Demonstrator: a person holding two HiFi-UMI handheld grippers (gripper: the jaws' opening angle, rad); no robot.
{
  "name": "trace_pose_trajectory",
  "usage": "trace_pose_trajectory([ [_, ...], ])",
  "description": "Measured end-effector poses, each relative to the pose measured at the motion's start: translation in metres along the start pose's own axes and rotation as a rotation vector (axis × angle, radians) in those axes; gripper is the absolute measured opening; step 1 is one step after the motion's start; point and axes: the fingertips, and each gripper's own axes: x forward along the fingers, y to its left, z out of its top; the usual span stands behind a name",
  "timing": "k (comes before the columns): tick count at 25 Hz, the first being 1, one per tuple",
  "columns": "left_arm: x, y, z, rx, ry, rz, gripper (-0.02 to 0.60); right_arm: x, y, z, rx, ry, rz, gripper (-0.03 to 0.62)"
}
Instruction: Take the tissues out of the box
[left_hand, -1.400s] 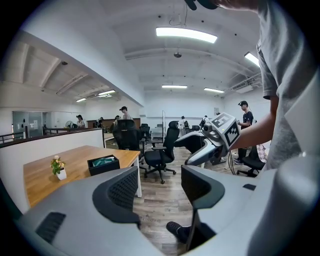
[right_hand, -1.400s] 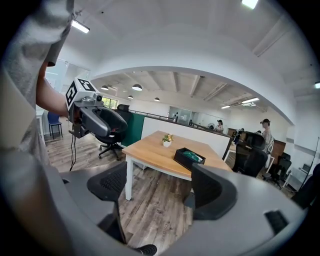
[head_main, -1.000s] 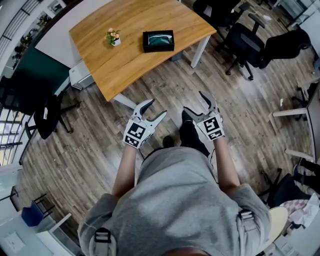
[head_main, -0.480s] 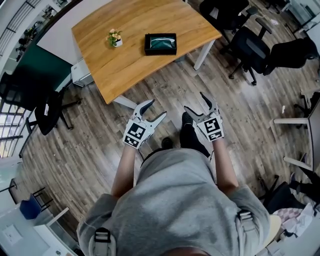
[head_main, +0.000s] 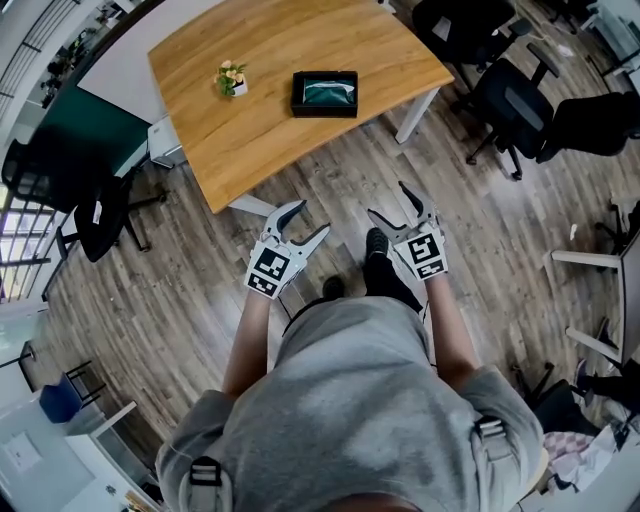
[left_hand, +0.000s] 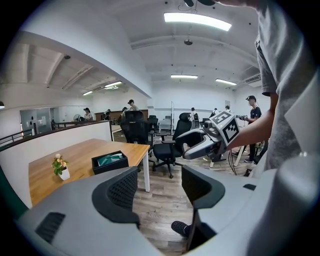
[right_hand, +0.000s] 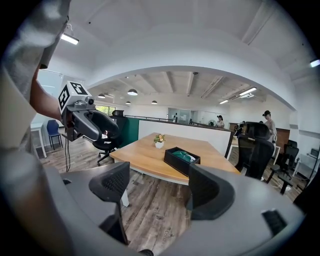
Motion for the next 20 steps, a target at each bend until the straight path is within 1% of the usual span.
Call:
trace_pose_trajectory([
  [3, 0.008, 0.011, 0.003, -0.017, 0.006, 0.022, 0.278, 0.013, -0.011, 0.000, -0.001, 0.002, 0.024, 0.377],
  [7, 0.023, 0.024, 0.004, -0.020, 0.014, 0.043, 0.278, 0.029, -0.026, 0.001, -0.006, 0.001, 0.053, 0.377],
  [14, 0.050, 0.039, 0.018, -0.018, 0.017, 0.077, 0.278, 0.043, -0.060, 0.004, -0.014, 0.000, 0.077, 0.377],
  [20, 0.077, 0.048, 0.035, -0.041, 0.002, 0.091, 0.278, 0.054, -0.090, 0.002, -0.025, 0.007, 0.107, 0.377],
])
